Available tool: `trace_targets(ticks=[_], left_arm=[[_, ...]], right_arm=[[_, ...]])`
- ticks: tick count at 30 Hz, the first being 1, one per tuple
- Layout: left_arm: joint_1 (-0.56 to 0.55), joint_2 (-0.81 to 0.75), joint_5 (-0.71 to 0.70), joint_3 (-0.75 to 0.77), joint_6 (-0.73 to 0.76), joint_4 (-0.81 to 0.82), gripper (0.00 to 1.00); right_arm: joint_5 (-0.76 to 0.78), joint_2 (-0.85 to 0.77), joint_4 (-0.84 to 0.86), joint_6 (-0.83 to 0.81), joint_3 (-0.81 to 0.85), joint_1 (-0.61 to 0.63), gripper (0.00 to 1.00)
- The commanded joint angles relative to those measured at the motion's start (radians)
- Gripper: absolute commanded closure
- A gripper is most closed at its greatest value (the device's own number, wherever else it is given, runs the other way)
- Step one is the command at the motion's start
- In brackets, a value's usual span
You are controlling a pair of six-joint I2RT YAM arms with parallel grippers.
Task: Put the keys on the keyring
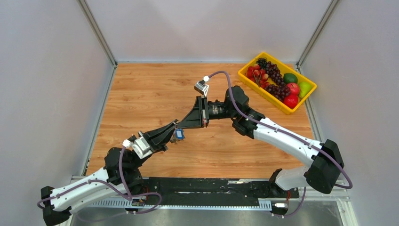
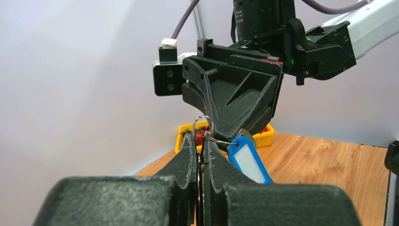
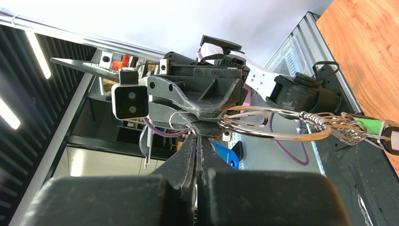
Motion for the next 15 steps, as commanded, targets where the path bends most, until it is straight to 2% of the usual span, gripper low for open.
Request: trace_targets(ticks=[1,15], left_arm=[[-0.031,0.025,0.149,0.031,0.02,-0.018,0.99],[-0.072,0.059,0.118,0.049,0.087,-0.09,0.99]], right_arm=[[0.131,0.034,-0.051,-0.005,0.055,-0.014,1.0],[0.103,0.03,-0.085,-0.007,0.052,-0.067,1.0]])
